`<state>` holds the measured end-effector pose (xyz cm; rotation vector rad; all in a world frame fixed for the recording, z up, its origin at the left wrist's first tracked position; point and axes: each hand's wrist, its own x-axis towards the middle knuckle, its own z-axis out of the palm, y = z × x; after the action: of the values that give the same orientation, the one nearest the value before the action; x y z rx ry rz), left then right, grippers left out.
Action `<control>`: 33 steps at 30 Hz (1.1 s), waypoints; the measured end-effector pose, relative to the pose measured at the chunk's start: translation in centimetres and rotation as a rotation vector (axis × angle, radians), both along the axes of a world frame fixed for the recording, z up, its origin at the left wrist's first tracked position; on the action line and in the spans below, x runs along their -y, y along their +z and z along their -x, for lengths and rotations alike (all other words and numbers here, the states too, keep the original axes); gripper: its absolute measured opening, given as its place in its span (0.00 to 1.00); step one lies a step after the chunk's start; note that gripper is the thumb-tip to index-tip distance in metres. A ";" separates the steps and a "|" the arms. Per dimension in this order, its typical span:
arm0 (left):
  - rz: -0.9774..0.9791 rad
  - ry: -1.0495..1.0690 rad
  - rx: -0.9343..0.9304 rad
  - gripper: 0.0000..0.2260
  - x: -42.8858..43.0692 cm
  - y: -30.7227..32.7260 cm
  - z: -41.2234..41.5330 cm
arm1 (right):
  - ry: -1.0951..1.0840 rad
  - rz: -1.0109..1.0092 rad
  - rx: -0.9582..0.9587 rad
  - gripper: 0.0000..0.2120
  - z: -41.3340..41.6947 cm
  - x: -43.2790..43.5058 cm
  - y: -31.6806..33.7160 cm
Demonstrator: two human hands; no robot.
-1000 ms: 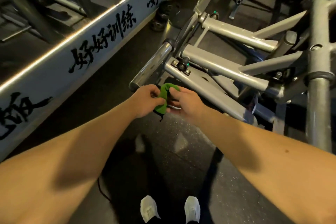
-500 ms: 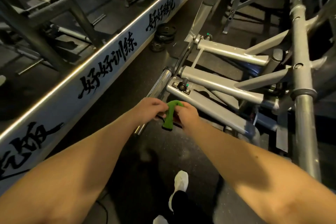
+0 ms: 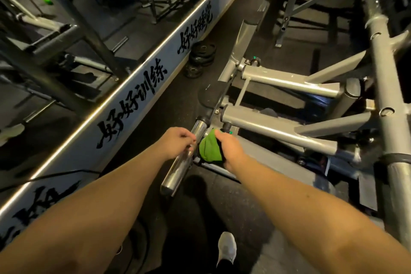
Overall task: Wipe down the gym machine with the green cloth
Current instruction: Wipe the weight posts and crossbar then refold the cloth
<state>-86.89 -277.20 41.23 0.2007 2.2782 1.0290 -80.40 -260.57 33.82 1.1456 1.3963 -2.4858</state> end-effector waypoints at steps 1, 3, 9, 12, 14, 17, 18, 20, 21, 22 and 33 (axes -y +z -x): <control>0.015 0.004 -0.013 0.05 -0.1 -0.3 0.6 | -0.013 -0.023 0.018 0.15 0.6 -0.2 0.0; 0.062 -0.008 -0.041 0.06 0.0 -1.0 1.7 | -0.020 -0.050 0.022 0.15 1.7 -0.4 -1.1; 0.175 0.030 -0.052 0.05 1.9 -5.1 5.0 | -0.023 -0.165 0.071 0.15 3.5 1.2 -3.3; 0.180 -0.017 0.015 0.12 3.2 -7.8 6.6 | -0.010 -0.305 0.127 0.12 4.4 2.9 -4.1; 0.145 -0.043 0.070 0.14 3.7 -9.3 7.8 | -0.005 -0.424 0.140 0.12 5.0 4.4 -4.3; 0.075 -0.129 0.105 0.16 4.0 -10.8 9.0 | 0.044 -0.529 0.182 0.19 5.5 7.3 -4.1; 0.056 -0.183 0.100 0.16 4.0 -11.2 9.3 | 0.082 -0.577 0.183 0.19 5.5 8.3 -4.0; 0.016 -0.284 0.102 0.15 4.2 -11.8 9.8 | 0.138 -0.717 0.239 0.17 5.6 10.1 -4.8; 0.004 -0.321 0.099 0.14 4.2 -11.8 10.1 | 0.181 -0.789 0.306 0.20 5.6 10.7 -5.6; -0.006 -0.345 0.101 0.13 4.2 -12.1 10.4 | 0.224 -0.846 0.398 0.23 5.2 11.3 -5.8; -0.099 -0.268 0.176 0.18 -0.5 -12.9 15.2 | 0.076 -0.850 0.690 0.24 5.2 16.4 -6.2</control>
<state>-102.07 -276.74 28.32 0.4276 1.9810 0.9777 -85.62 -277.01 27.59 1.7597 2.1723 -1.1616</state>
